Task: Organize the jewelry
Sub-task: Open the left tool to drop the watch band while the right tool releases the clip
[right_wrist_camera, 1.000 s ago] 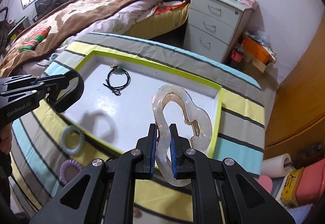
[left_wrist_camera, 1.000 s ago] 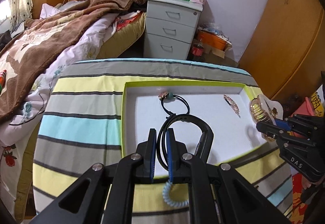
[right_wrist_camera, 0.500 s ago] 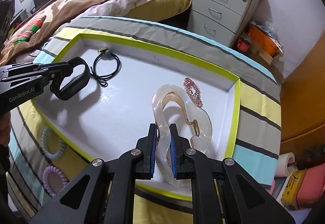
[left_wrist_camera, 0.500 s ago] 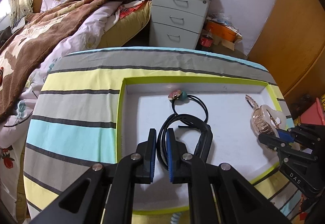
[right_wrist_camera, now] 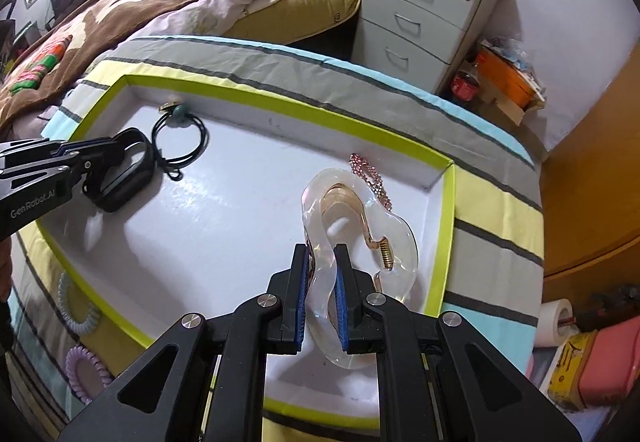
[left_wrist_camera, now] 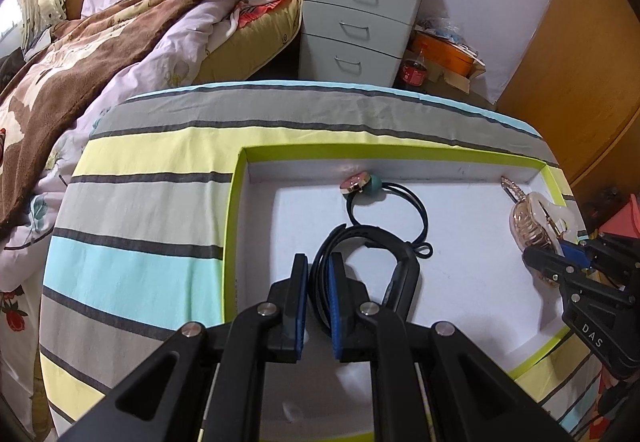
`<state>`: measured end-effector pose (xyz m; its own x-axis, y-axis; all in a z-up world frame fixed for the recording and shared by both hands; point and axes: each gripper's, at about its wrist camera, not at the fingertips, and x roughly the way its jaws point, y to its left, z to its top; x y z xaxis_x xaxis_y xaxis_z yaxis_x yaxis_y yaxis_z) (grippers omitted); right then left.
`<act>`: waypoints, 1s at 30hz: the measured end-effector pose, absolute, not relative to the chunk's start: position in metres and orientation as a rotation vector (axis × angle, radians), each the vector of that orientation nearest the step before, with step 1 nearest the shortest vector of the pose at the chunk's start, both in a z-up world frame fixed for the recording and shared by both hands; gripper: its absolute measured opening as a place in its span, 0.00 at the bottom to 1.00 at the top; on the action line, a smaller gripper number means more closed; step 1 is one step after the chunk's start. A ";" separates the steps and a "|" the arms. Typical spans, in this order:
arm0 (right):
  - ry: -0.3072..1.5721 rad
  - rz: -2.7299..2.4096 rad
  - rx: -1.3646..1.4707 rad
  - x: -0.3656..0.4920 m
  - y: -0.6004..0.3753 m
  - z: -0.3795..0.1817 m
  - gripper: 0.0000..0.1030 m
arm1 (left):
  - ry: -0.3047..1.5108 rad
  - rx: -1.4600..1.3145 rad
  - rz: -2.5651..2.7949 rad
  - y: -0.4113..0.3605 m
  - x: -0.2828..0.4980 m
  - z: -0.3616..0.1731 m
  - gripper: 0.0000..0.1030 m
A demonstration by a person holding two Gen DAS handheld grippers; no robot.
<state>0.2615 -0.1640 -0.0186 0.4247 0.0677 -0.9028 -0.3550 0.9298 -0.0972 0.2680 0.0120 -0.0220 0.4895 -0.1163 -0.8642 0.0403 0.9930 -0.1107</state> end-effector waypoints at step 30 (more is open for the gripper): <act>1.054 0.256 -0.249 0.259 -0.166 -0.010 0.31 | 1.048 -0.104 -0.105 0.011 0.263 -0.015 0.52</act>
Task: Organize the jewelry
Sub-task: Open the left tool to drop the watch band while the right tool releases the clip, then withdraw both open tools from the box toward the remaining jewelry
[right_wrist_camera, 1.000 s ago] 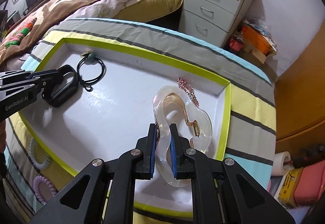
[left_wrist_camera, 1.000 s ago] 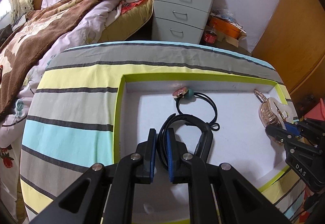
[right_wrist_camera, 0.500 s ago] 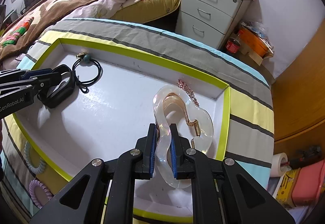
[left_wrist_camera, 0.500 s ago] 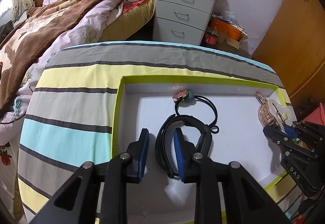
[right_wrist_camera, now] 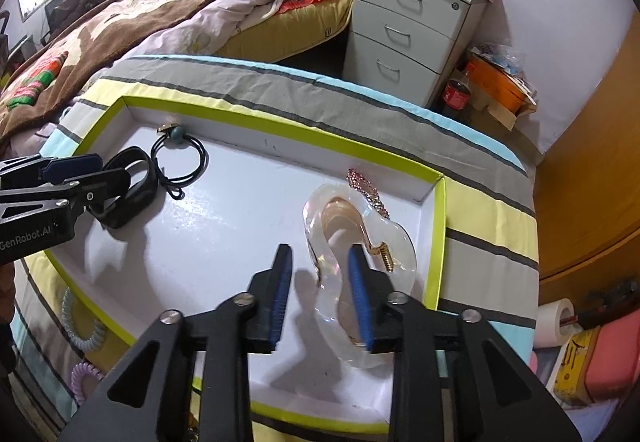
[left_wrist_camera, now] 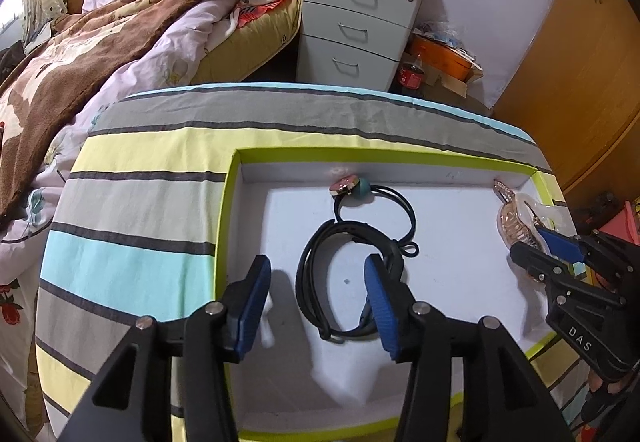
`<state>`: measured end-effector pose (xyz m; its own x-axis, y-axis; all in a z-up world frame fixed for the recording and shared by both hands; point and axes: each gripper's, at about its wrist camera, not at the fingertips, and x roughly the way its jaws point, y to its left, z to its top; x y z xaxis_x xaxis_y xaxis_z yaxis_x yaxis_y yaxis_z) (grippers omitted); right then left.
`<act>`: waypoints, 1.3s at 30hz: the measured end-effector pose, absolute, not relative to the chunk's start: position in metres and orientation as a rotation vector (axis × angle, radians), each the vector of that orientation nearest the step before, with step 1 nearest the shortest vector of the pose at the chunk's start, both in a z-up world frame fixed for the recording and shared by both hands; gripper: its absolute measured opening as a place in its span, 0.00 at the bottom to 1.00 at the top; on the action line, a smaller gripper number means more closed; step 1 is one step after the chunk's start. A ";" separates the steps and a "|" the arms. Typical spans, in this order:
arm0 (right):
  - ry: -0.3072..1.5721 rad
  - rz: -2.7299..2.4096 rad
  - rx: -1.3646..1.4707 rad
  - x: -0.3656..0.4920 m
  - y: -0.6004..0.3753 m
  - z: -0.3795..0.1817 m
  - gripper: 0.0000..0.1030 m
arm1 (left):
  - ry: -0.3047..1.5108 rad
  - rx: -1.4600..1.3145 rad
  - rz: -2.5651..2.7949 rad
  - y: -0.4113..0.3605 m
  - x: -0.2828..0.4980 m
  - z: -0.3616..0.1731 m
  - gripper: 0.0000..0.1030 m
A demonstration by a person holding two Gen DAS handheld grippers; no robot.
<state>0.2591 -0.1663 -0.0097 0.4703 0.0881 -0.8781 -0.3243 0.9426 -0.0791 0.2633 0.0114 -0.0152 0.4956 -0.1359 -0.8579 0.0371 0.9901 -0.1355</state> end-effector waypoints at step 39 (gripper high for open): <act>0.877 0.345 0.026 0.123 -0.201 0.029 0.38 | 0.893 -0.189 -0.185 0.027 0.126 0.037 0.77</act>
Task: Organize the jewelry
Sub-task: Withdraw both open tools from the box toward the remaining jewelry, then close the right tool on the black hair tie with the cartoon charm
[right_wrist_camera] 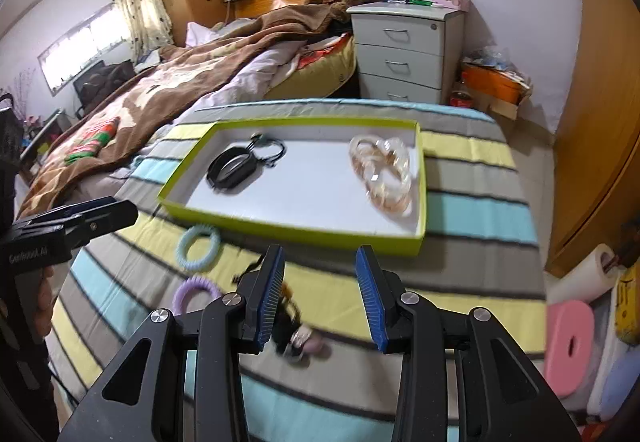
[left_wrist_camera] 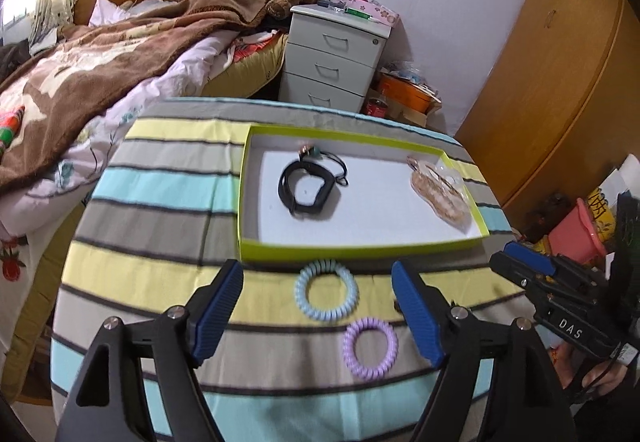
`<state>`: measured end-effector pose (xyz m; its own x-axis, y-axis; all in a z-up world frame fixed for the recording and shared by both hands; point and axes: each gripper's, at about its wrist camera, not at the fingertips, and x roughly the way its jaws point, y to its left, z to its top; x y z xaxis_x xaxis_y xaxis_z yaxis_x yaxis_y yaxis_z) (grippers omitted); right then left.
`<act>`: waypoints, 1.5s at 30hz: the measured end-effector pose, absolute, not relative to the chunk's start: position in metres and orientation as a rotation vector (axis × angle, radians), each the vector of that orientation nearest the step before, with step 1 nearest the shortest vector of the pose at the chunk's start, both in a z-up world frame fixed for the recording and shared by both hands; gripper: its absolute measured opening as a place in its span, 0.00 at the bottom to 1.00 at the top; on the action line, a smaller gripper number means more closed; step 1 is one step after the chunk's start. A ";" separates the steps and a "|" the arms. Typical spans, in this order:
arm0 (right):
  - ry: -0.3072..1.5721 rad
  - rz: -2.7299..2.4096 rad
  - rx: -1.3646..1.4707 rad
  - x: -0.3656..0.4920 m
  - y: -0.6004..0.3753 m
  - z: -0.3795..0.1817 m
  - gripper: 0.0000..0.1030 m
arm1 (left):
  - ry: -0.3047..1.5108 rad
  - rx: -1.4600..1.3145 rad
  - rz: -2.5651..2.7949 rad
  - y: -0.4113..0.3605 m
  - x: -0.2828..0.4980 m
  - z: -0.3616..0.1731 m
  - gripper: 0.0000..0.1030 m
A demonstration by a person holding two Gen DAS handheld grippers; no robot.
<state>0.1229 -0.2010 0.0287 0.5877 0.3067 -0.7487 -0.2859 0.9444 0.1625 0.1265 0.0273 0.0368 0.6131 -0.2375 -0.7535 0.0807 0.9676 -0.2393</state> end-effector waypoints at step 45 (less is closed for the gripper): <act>0.919 0.409 -0.156 0.093 -0.184 -0.031 0.31 | 1.026 -0.255 -0.194 0.034 0.088 -0.012 0.82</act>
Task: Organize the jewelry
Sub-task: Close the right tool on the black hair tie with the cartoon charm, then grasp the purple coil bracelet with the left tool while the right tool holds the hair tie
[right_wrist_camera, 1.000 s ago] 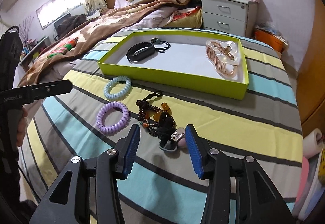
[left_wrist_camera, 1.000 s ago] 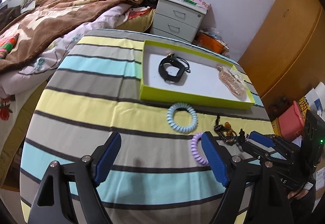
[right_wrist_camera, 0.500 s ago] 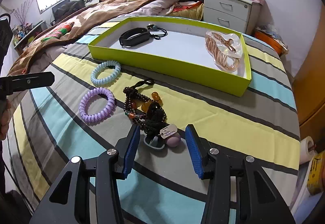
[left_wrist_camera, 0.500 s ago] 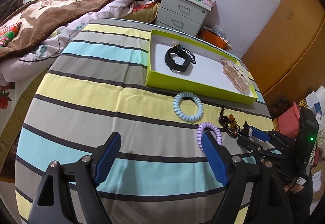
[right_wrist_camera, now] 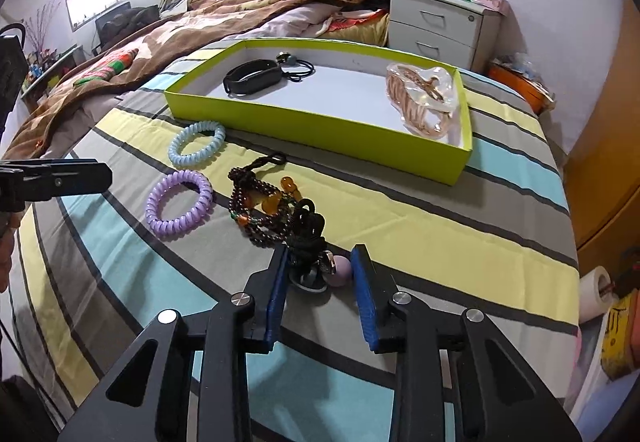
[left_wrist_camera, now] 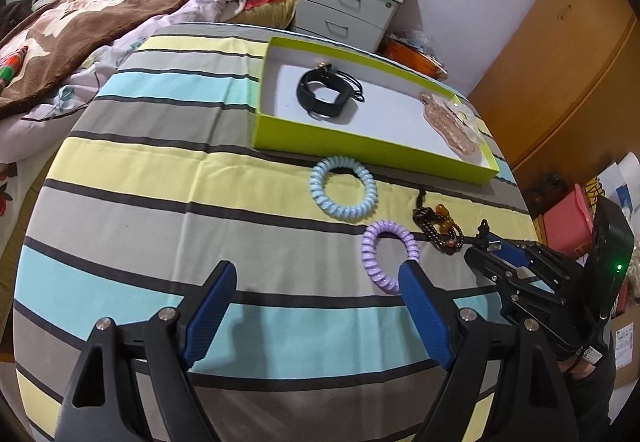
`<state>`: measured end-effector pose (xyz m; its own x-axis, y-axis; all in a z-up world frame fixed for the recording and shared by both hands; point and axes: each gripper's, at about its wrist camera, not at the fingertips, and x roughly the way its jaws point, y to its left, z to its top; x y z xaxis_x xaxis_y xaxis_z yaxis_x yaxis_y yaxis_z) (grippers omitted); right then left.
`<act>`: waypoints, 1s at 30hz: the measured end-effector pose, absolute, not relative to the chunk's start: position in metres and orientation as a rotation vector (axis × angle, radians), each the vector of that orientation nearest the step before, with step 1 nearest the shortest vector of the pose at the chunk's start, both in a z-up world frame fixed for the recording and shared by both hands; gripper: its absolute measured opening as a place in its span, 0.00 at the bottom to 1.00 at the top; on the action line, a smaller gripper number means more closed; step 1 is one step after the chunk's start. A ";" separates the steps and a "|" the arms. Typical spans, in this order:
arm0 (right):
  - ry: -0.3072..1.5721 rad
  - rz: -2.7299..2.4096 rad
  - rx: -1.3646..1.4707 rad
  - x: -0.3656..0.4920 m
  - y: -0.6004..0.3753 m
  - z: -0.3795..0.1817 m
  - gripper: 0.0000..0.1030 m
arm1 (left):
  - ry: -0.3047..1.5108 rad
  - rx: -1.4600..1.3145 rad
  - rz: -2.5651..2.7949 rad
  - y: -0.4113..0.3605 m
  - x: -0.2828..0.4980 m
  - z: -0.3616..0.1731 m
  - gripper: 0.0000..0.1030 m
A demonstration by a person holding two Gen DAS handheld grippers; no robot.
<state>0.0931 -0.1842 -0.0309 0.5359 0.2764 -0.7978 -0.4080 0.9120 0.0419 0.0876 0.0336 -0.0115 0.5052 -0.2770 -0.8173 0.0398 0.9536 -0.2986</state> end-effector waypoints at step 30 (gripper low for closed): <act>0.844 0.418 -0.007 0.071 -0.206 -0.011 0.31 | 0.998 0.038 -0.082 -0.032 0.108 -0.031 0.46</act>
<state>0.0705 -0.2064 -0.0111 0.5882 0.3564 -0.7259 -0.3618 0.9188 0.1579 0.1077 -0.0323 -0.0306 0.5391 -0.0517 -0.8406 0.0863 0.9963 -0.0059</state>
